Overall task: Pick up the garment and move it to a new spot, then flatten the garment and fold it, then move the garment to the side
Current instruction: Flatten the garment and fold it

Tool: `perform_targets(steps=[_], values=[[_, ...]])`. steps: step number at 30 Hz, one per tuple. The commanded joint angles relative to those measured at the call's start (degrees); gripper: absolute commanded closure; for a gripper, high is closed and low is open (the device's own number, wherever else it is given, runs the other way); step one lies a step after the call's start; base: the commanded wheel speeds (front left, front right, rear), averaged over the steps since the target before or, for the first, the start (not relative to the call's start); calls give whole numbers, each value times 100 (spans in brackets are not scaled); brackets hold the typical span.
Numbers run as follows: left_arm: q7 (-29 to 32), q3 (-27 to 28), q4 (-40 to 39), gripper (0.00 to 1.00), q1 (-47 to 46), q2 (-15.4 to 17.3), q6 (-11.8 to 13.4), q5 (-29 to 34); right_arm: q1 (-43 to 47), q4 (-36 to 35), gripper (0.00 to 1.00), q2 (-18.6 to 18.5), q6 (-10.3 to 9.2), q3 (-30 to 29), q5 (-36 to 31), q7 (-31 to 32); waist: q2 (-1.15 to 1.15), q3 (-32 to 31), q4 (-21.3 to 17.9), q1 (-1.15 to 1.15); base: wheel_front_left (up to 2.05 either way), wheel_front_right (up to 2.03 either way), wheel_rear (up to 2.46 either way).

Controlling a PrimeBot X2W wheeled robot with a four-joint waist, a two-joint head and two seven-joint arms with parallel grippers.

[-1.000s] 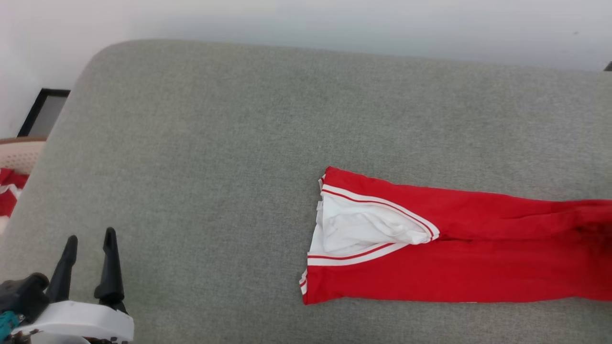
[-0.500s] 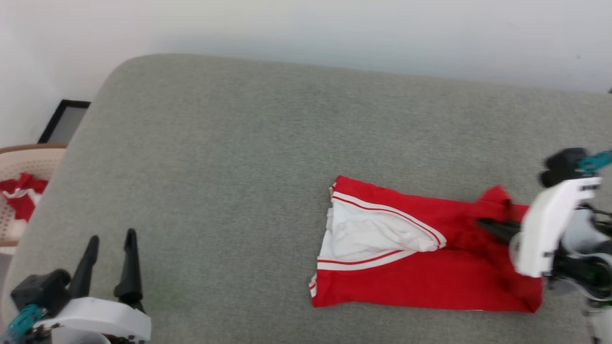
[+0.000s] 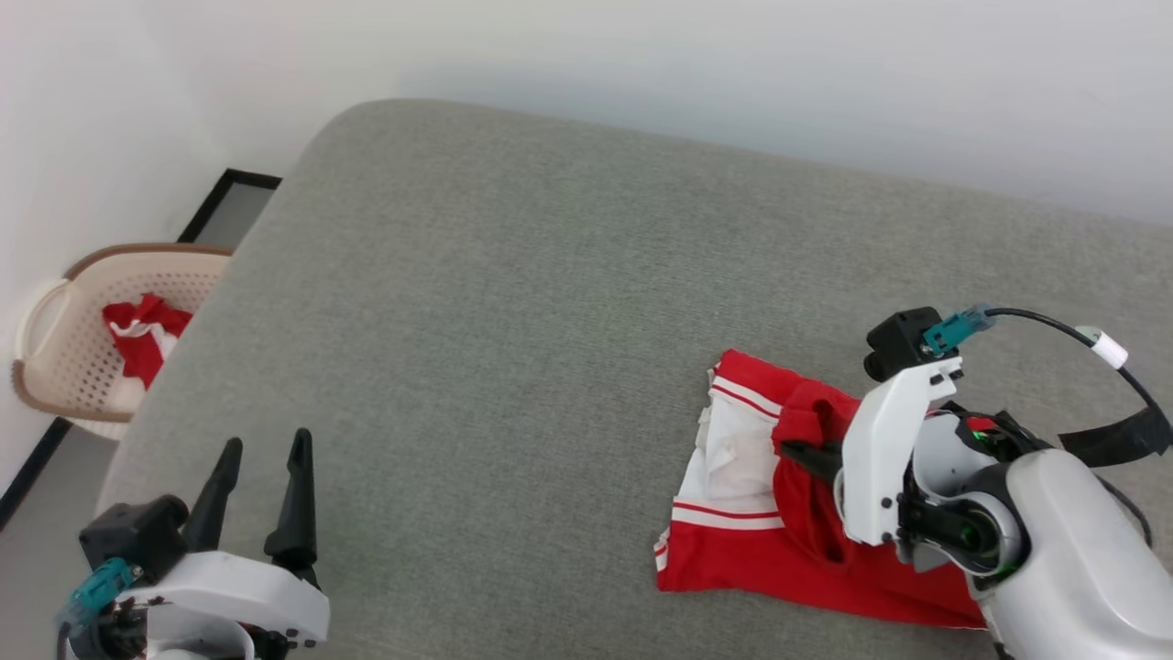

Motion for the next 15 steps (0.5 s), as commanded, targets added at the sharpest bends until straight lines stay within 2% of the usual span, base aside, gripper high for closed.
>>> perform_targets(steps=[1,2,3,4,5,15], values=[[-33,-4,34,0,-64,-11,-34,-16,-78,151,100,62,-10,47,7,-149,0,-33,80,0,0,0,0],[-37,-5,50,0,-69,-21,-43,-25,-139,256,95,78,-10,84,-45,-267,0,-39,88,0,0,0,0],[-38,-4,68,0,-72,-24,-53,-28,-201,328,65,79,-10,164,-65,-355,0,-43,94,0,0,0,0],[-43,0,83,0,-74,-25,-58,-31,-233,411,4,104,-10,203,-37,-427,0,-48,93,0,0,0,0],[-51,3,97,0,-72,-24,-48,-35,-269,494,0,120,-10,229,8,-485,0,-54,86,0,0,0,0],[-99,143,108,0,73,66,-12,-54,-509,365,0,-276,-10,471,434,-909,0,-153,-331,0,0,0,0]])
